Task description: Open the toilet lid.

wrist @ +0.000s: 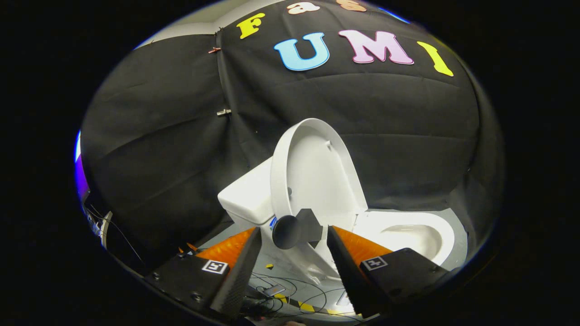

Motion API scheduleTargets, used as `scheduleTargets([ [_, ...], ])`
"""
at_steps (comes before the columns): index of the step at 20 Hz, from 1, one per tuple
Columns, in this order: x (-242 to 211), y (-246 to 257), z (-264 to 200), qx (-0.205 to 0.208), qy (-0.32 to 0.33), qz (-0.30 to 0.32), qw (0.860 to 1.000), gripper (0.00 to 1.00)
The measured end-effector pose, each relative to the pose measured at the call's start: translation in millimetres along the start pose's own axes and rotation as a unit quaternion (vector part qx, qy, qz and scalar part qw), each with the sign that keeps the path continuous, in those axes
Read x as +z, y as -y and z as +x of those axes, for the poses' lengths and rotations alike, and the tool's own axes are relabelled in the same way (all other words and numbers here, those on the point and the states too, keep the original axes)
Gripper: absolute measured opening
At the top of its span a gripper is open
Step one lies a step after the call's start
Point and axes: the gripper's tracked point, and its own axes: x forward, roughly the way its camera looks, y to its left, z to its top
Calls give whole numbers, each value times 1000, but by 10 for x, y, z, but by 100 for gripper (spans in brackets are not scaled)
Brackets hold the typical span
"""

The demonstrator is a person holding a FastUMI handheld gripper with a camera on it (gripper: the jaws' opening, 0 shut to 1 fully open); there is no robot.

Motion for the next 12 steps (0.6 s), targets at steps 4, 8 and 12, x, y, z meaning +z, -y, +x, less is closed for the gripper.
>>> scheduleTargets([
  [4,487,-69,-364,-9,47,-25,999,99],
  [8,1185,-133,-967,-28,124,-63,990,99],
  [12,1714,-123,-1567,-64,200,-101,972,98],
])
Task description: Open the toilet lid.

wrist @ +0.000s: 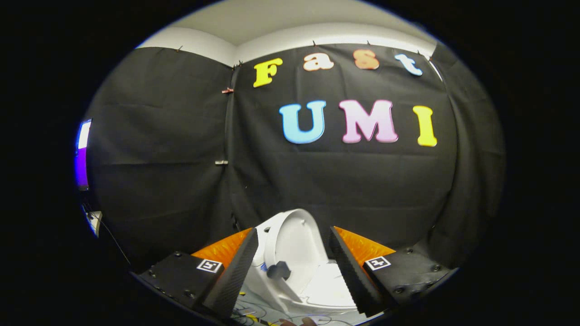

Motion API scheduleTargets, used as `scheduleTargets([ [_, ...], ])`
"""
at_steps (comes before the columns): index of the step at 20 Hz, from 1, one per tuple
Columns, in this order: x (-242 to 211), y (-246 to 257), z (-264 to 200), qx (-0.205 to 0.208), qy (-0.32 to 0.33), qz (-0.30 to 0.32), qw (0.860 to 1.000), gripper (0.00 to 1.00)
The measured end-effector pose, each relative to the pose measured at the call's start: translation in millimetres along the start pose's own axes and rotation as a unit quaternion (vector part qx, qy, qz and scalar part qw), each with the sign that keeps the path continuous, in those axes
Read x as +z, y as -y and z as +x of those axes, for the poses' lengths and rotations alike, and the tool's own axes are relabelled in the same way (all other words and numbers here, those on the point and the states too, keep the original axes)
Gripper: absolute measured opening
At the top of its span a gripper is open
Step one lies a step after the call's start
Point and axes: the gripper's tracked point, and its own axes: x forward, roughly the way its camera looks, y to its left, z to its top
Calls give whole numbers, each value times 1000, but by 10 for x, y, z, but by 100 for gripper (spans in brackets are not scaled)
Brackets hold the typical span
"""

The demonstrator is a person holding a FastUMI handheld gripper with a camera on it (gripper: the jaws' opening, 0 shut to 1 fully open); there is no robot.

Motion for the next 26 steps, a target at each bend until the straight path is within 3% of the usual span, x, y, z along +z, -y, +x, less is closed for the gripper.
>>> scheduleTargets([
  [8,874,356,-836,-56,89,-11,994,98],
  [26,993,647,-1136,-97,85,-18,991,98],
])
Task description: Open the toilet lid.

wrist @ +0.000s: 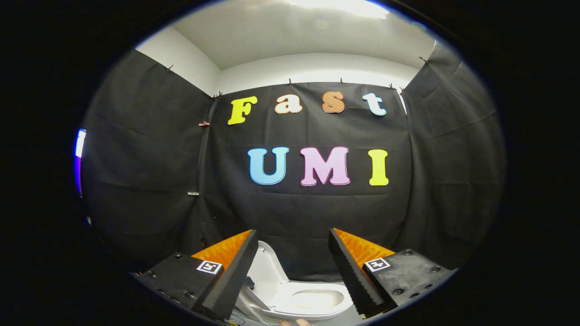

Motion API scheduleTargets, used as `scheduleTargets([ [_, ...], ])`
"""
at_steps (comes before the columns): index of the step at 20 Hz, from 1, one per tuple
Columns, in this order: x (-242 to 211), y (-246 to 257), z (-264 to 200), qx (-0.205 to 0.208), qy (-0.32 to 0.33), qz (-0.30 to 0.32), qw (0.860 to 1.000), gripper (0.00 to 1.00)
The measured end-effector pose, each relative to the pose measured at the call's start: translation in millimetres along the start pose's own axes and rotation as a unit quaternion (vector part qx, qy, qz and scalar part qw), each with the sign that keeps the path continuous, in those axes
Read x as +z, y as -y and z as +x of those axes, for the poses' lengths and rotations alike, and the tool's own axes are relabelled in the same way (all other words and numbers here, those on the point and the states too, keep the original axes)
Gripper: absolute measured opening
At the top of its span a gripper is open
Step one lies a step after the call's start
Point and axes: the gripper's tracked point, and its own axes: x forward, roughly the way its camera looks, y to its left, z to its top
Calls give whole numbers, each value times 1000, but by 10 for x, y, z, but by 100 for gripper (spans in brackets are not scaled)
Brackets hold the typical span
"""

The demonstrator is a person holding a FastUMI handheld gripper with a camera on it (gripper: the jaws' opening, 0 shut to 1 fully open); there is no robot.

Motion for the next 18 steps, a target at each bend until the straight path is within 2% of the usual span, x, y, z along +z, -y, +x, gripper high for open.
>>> scheduleTargets([
  [9,25,100,-46,-13,2,8,1000,98],
  [18,72,76,-92,-7,7,9,1000,98],
])
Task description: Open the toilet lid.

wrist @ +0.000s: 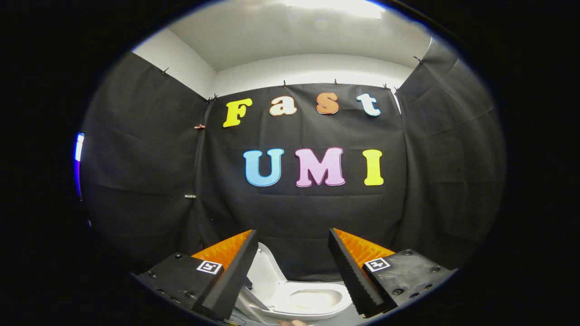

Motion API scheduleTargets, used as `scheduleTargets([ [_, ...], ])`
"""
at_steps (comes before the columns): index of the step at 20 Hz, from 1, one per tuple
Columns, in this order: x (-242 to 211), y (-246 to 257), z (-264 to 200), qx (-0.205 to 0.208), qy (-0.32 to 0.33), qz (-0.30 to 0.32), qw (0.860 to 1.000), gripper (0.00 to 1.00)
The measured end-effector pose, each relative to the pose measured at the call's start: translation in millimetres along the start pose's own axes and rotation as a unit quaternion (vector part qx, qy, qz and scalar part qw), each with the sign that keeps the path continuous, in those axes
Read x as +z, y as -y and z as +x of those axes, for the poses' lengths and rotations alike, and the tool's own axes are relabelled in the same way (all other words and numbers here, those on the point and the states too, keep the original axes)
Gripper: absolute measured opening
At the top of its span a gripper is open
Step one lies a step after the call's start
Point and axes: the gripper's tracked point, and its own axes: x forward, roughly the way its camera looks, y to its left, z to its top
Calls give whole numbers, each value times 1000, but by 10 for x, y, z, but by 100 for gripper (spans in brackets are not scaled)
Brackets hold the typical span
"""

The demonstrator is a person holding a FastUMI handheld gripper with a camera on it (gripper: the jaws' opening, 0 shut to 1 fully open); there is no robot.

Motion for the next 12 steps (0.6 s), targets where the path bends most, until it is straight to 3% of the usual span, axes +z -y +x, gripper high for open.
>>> scheduleTargets([
  [12,87,-41,-62,4,10,-1,1000,98],
])
